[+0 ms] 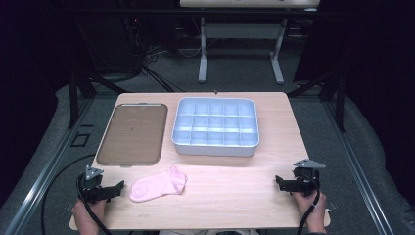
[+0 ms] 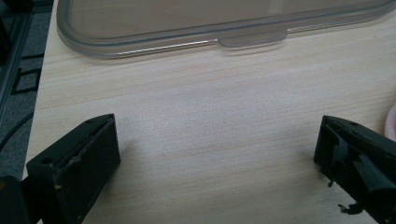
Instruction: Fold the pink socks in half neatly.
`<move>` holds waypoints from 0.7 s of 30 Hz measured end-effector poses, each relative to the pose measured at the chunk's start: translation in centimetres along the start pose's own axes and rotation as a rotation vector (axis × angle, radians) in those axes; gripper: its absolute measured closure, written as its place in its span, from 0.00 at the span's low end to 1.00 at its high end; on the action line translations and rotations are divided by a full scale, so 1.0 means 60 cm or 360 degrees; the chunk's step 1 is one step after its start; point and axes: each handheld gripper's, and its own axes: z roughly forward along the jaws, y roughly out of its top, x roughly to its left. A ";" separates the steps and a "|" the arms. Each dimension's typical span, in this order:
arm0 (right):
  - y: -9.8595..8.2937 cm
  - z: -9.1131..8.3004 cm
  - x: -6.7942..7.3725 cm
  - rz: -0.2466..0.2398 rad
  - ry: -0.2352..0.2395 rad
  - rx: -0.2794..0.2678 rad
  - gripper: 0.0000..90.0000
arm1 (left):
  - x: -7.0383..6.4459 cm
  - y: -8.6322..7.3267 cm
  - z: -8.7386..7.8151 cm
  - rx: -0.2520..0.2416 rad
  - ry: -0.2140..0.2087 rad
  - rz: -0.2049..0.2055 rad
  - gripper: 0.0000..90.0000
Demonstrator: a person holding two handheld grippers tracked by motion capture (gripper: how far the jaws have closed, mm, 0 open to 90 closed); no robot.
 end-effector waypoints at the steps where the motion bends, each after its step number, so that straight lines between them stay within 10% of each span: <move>1: 0.000 0.000 0.000 0.0000 0.0000 0.0001 0.00 | 0.000 0.000 0.000 0.0000 0.0000 0.0000 0.00; 21: 0.000 0.000 0.000 0.0000 -0.0002 -0.0004 0.00 | 0.004 0.009 -0.017 0.0064 -0.0050 -0.0040 0.01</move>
